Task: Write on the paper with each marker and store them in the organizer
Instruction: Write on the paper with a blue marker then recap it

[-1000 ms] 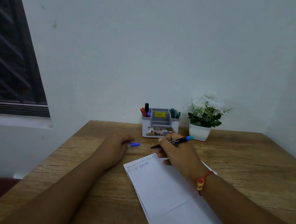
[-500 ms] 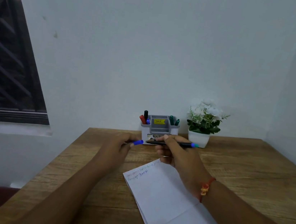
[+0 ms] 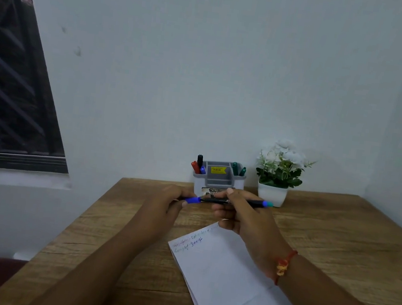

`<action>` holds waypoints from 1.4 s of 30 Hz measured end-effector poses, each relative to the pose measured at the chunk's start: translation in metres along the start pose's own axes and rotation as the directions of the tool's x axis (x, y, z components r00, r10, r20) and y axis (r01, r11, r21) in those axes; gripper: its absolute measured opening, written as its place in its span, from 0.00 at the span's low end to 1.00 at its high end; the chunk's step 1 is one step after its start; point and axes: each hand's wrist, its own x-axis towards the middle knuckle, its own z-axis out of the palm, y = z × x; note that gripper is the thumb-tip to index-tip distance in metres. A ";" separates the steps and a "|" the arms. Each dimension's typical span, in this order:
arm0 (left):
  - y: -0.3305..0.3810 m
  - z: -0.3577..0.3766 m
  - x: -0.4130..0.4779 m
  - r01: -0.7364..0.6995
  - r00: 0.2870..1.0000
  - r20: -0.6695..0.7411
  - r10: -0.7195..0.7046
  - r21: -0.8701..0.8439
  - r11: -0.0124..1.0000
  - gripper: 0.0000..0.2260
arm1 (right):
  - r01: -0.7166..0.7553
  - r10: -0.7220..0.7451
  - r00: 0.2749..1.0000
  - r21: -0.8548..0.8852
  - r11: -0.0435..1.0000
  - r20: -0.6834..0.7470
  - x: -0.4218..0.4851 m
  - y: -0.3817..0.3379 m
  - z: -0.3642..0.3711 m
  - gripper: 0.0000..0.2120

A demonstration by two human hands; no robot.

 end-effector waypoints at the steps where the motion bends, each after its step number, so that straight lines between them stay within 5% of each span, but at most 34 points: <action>1: 0.000 0.000 0.000 -0.001 1.000 -0.004 0.001 -0.001 1.000 0.12 | 0.000 0.000 1.000 -0.001 1.000 0.001 0.000 0.000 0.000 0.14; 18: 0.012 0.000 -0.003 -0.005 0.999 -0.038 0.001 -0.117 0.993 0.11 | 0.002 -0.006 1.000 -0.117 0.993 -0.027 0.000 -0.002 -0.003 0.08; 26: 0.018 -0.002 -0.006 0.067 0.997 -0.019 -0.073 -0.214 0.975 0.11 | -0.103 0.103 0.995 0.092 0.990 0.005 0.001 0.000 -0.003 0.13; 38: 0.023 -0.005 -0.012 0.182 0.982 0.041 -0.184 -0.450 0.874 0.10 | -0.093 0.092 0.991 0.000 0.996 0.094 0.005 0.001 -0.006 0.11; 42: 0.024 -0.005 -0.011 0.224 0.969 0.032 -0.243 -0.517 0.826 0.09 | -0.117 0.107 0.989 0.091 0.989 0.106 0.005 0.000 -0.004 0.13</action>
